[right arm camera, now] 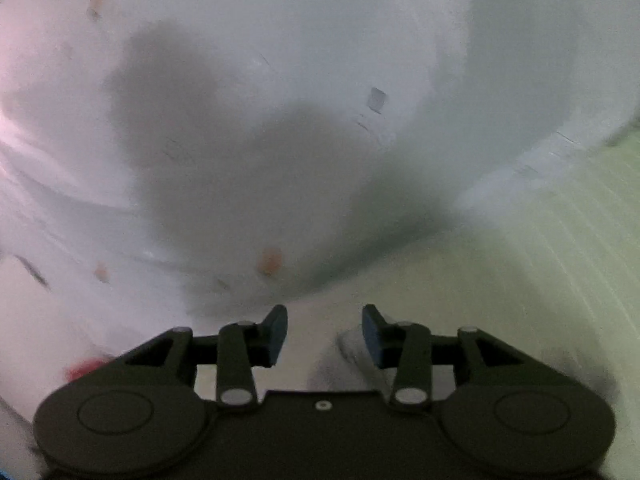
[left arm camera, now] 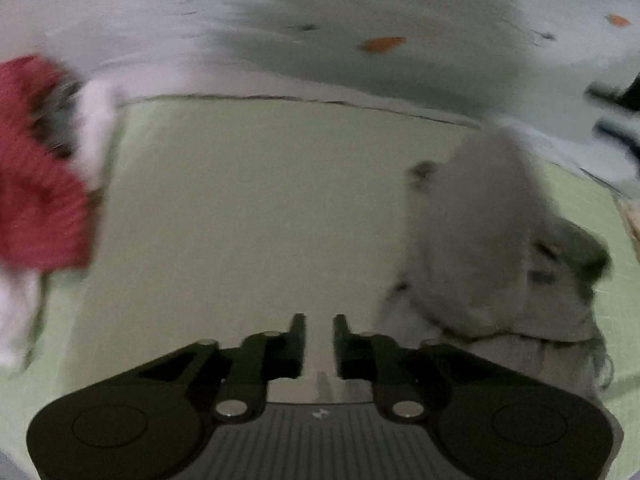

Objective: Fold clothes
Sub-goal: 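Lower the hoodie onto the bed and shake it out with both grippers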

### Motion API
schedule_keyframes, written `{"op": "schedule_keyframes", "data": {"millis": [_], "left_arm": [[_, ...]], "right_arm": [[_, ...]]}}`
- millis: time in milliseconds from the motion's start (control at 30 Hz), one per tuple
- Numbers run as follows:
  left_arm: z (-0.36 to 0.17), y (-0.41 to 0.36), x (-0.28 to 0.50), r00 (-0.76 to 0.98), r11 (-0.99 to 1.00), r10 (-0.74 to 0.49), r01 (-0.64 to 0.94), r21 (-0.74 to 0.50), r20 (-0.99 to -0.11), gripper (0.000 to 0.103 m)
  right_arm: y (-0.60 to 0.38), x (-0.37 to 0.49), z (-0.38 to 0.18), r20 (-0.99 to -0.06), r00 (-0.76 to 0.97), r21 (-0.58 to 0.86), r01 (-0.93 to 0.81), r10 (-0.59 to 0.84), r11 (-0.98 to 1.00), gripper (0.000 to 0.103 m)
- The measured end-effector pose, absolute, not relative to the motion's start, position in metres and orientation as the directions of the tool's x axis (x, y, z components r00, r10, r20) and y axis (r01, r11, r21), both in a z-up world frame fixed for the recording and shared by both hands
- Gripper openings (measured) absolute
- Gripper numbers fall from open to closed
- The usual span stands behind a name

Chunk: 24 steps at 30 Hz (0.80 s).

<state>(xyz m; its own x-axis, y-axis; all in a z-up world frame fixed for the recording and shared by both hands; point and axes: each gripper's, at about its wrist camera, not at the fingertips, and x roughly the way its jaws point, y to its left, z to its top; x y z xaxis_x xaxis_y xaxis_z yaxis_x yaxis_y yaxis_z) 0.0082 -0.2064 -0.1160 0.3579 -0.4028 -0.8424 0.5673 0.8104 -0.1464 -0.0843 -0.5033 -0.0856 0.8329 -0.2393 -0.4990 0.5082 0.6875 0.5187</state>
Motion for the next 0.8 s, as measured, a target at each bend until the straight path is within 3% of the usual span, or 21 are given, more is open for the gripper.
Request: {"op": "schedule_keyframes", "data": {"millis": [67, 200, 300, 433, 467, 533, 567, 633, 800], "left_arm": [[-0.124, -0.226, 0.008, 0.307, 0.786, -0.436, 0.587, -0.192, -0.846, 0.037], [-0.144, -0.264, 0.008, 0.216, 0.748, -0.489, 0.602, -0.279, -0.845, 0.07], [-0.157, -0.286, 0.008, 0.18, 0.728, -0.493, 0.621, -0.29, -0.851, 0.072], [-0.171, -0.303, 0.009, 0.141, 0.727, -0.496, 0.607, -0.321, -0.857, 0.072], [-0.175, -0.307, 0.011, 0.139, 0.735, -0.496, 0.593, -0.329, -0.857, 0.068], [-0.177, -0.313, 0.014, 0.144, 0.74, -0.499, 0.583, -0.334, -0.855, 0.041], [-0.174, -0.315, 0.017, 0.16, 0.741, -0.5, 0.587, -0.325, -0.851, 0.021], [-0.165, -0.315, 0.027, 0.208, 0.743, -0.515, 0.591, -0.313, -0.832, 0.015], [-0.121, -0.312, 0.071, 0.371, 0.757, -0.586, 0.567, -0.324, -0.721, 0.013]], "right_arm": [[-0.499, -0.099, -0.105, -0.571, 0.772, 0.45, 0.579, -0.28, 0.68, 0.043], [-0.489, -0.139, -0.143, -0.689, 0.615, 0.247, 0.696, -0.382, 0.675, 0.046], [-0.497, -0.158, -0.158, -0.74, 0.548, 0.193, 0.728, -0.39, 0.658, 0.049], [-0.503, -0.157, -0.183, -0.782, 0.505, 0.18, 0.744, -0.366, 0.643, 0.065], [-0.506, -0.156, -0.187, -0.791, 0.504, 0.195, 0.746, -0.348, 0.637, 0.065], [-0.5, -0.155, -0.191, -0.799, 0.5, 0.193, 0.738, -0.333, 0.647, 0.065], [-0.497, -0.154, -0.193, -0.803, 0.499, 0.191, 0.734, -0.326, 0.652, 0.065], [-0.483, -0.149, -0.184, -0.79, 0.518, 0.157, 0.687, -0.327, 0.709, 0.065], [-0.468, -0.136, -0.179, -0.759, 0.557, 0.131, 0.639, -0.338, 0.758, 0.067]]}}
